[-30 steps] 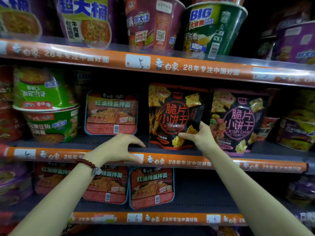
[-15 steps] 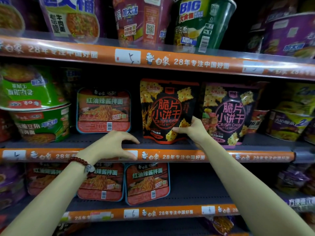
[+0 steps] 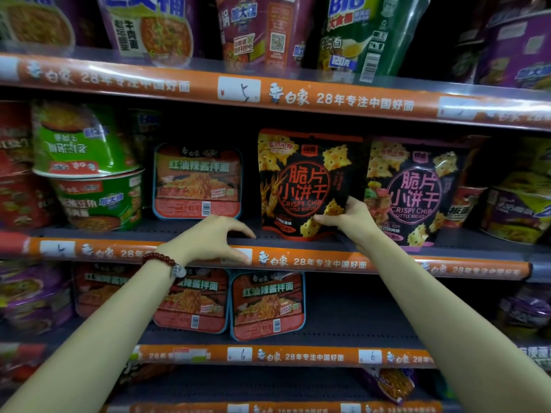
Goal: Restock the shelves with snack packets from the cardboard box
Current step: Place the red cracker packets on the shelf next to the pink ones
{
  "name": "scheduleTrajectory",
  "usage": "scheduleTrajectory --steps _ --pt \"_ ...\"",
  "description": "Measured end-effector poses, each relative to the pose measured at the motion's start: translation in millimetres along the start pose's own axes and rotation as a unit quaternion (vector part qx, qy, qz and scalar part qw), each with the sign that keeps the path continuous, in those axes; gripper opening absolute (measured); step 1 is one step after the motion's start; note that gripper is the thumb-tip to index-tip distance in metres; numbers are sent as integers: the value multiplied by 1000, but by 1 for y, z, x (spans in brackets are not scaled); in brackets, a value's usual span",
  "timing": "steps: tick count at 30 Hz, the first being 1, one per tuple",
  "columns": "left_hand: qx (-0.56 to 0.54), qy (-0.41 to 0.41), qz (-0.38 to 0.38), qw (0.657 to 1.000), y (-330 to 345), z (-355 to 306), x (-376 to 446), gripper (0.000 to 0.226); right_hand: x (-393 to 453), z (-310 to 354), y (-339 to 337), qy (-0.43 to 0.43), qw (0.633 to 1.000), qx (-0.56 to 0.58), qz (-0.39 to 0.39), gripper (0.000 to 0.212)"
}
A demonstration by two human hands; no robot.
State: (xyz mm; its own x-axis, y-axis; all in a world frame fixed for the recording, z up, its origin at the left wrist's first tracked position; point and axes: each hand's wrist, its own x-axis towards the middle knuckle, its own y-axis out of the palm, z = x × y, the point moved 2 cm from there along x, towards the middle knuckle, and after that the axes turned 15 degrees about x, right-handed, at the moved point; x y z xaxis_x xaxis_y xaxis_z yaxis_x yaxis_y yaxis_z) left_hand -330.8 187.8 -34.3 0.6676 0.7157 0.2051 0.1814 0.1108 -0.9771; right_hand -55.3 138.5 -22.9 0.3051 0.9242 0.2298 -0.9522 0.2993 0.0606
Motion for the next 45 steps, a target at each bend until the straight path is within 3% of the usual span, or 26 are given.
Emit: scheduleTrajectory --steps 4,8,13,17,22,31,38,45 --pt "7 -5 12 1000 -3 -3 0 55 -3 0 -6 -3 999 -47 -10 78" --pt "28 -7 12 1000 -6 -10 -2 46 -11 7 -11 -2 993 -117 -17 58" --pt "42 -20 -89 995 -7 -32 -8 32 -22 12 -16 -30 979 -201 -32 68" --pt "43 -14 -148 988 -12 -55 -12 24 -33 15 -21 -62 968 -243 -32 53" --pt "30 -4 -163 986 -17 -87 -13 24 -48 14 -28 -92 957 -275 9 32" --pt "16 -26 -88 996 11 -124 -14 23 -76 2 -43 -137 934 -315 102 24" --pt "36 26 2 999 55 -187 5 26 -103 -31 -102 -25 925 -355 133 23" --pt "7 70 77 995 107 -269 30 25 -147 -71 -195 66 915 -390 81 18"
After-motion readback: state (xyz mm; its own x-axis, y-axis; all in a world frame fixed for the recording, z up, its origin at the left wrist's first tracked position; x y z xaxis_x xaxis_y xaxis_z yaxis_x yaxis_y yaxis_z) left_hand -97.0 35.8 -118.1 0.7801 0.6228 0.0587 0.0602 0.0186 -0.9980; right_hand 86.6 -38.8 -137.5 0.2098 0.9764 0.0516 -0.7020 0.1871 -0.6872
